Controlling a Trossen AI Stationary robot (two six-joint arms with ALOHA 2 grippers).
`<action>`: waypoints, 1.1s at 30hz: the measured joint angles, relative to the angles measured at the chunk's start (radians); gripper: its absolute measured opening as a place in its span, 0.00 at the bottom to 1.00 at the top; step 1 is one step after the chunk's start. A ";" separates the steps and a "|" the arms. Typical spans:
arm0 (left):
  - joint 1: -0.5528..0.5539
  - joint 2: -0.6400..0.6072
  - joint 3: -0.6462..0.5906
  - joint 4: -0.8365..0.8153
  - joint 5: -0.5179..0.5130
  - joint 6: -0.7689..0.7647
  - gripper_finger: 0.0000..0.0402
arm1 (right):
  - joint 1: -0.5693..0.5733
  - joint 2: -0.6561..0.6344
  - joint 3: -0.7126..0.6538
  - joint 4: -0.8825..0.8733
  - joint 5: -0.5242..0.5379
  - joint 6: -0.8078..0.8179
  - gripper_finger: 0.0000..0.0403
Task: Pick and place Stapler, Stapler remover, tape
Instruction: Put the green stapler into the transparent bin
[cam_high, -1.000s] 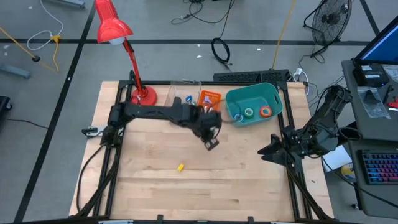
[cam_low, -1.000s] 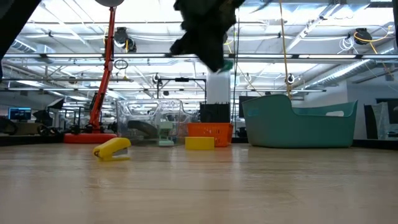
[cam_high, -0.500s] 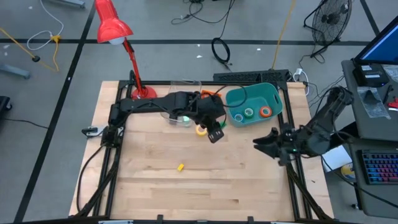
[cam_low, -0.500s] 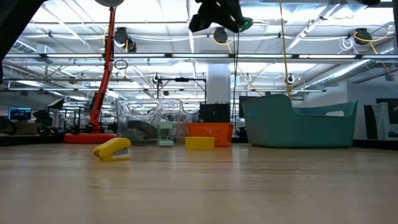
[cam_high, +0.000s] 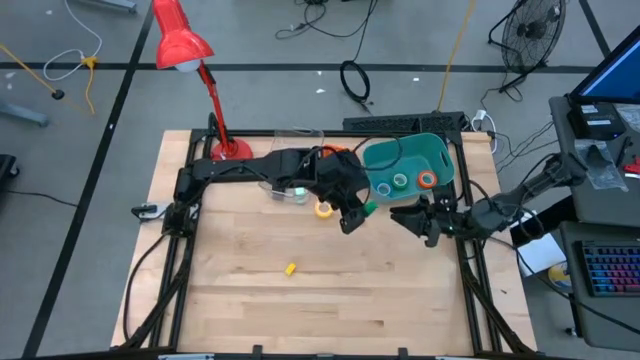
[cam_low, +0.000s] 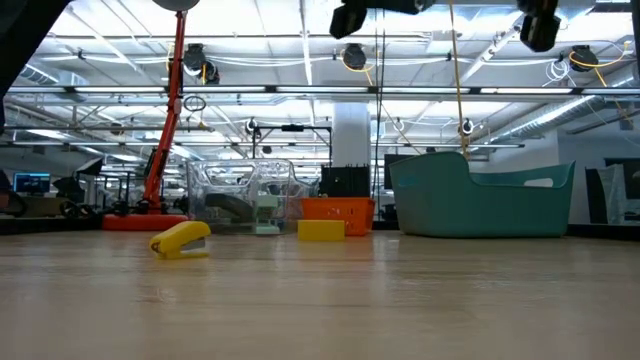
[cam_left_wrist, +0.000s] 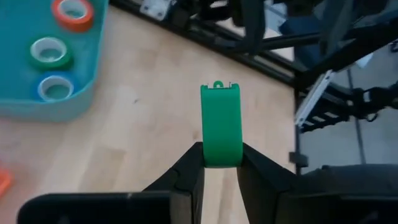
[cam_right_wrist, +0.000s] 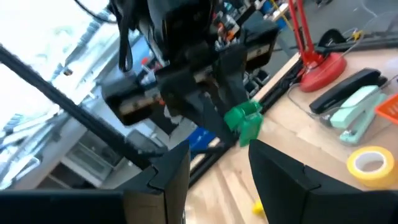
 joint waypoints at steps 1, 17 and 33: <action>0.009 -0.006 0.000 -0.017 -0.005 0.000 0.21 | -0.015 0.001 -0.003 0.014 -0.014 0.001 0.39; 0.361 -0.019 -0.006 -0.359 -0.229 -0.062 0.21 | -0.072 -0.012 -0.004 0.067 -0.181 -0.026 0.39; 0.619 -0.019 -0.384 -0.283 -0.150 -0.057 0.21 | -0.103 -0.056 -0.004 0.058 -0.262 -0.053 0.39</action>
